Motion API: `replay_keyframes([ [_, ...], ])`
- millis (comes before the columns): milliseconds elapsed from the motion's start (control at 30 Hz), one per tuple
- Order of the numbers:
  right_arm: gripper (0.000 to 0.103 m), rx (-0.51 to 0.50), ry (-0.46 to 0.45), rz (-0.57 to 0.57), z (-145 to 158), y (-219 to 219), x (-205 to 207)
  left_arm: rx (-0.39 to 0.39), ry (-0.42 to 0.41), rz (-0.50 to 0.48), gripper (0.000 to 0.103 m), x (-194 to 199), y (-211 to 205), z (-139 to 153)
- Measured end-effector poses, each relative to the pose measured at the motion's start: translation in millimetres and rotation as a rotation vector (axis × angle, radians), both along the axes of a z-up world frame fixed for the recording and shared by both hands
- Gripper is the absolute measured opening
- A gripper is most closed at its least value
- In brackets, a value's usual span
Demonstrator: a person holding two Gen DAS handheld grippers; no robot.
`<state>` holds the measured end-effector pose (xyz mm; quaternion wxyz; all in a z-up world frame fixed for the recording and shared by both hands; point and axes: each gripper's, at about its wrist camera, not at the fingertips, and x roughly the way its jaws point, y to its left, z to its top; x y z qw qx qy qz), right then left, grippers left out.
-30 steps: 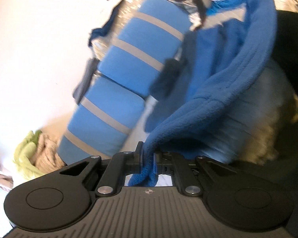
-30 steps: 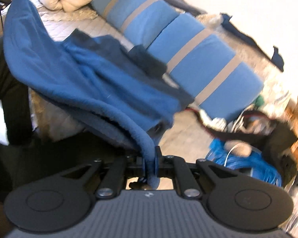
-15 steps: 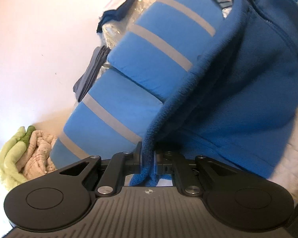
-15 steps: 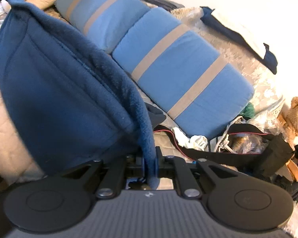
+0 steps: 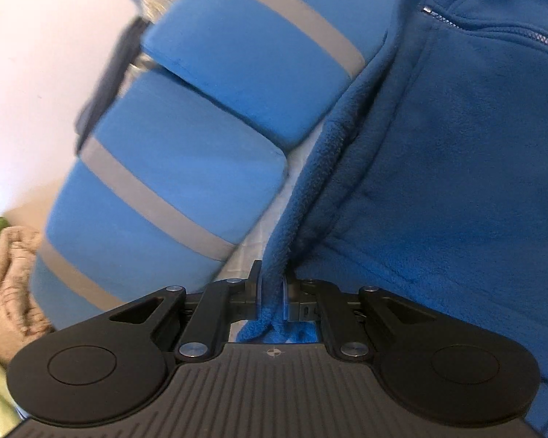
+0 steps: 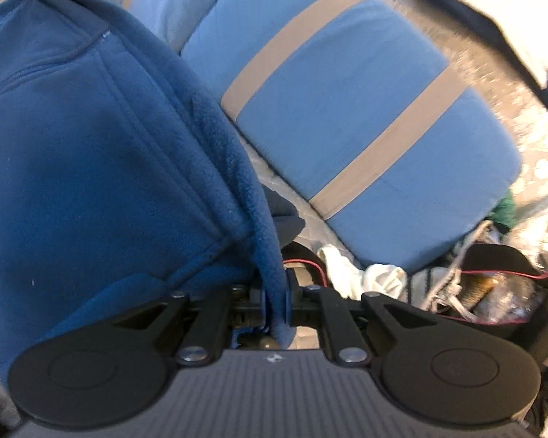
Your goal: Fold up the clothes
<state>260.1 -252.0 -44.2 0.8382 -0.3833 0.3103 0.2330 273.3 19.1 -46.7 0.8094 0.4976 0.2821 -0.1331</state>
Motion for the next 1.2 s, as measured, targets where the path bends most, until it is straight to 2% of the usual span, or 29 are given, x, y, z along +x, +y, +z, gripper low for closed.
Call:
replay_keyframes([
  [267, 0.010, -0.001, 0.080, -0.039, -46, 14, 49, -0.023, 0.087, 0.038, 0.010, 38, 2, -43],
  [367, 0.011, 0.017, 0.099, -0.056, -54, 13, 56, -0.044, 0.097, 0.065, 0.022, 43, 6, -50],
  [400, 0.013, 0.023, 0.103, -0.061, -55, 13, 57, -0.051, 0.101, 0.075, 0.030, 44, 7, -52],
  [433, 0.027, 0.027, 0.101, -0.071, -56, 12, 59, -0.061, 0.093, 0.091, 0.039, 45, 10, -52],
  [533, 0.048, 0.051, 0.098, -0.106, -54, 6, 61, -0.125, 0.052, 0.151, 0.050, 42, 20, -40],
  [567, 0.060, 0.065, 0.096, -0.122, -52, 2, 62, -0.167, 0.045, 0.178, 0.053, 40, 26, -33],
  [633, 0.077, 0.125, 0.097, -0.167, -44, -9, 63, -0.260, 0.037, 0.237, 0.065, 36, 40, -16],
  [700, 0.089, 0.185, 0.098, -0.213, -35, -20, 64, -0.378, 0.059, 0.295, 0.067, 30, 59, 1],
  [733, 0.100, 0.226, 0.108, -0.243, -30, -28, 65, -0.447, 0.088, 0.325, 0.067, 26, 69, 9],
  [767, 0.103, 0.281, 0.135, -0.259, -25, -37, 64, -0.519, 0.123, 0.356, 0.067, 22, 81, 16],
  [900, 0.103, 0.493, 0.264, -0.323, -15, -78, 63, -0.812, 0.306, 0.453, 0.071, 31, 126, 22],
  [1033, 0.103, 0.702, 0.453, -0.394, -30, -120, 57, -1.079, 0.505, 0.533, 0.071, 23, 170, 2],
  [1167, 0.103, 0.890, 0.658, -0.434, -62, -145, 52, -1.222, 0.670, 0.535, 0.071, 9, 191, -27],
  [1200, 0.103, 0.926, 0.688, -0.432, -68, -146, 50, -1.244, 0.686, 0.534, 0.071, 6, 194, -31],
])
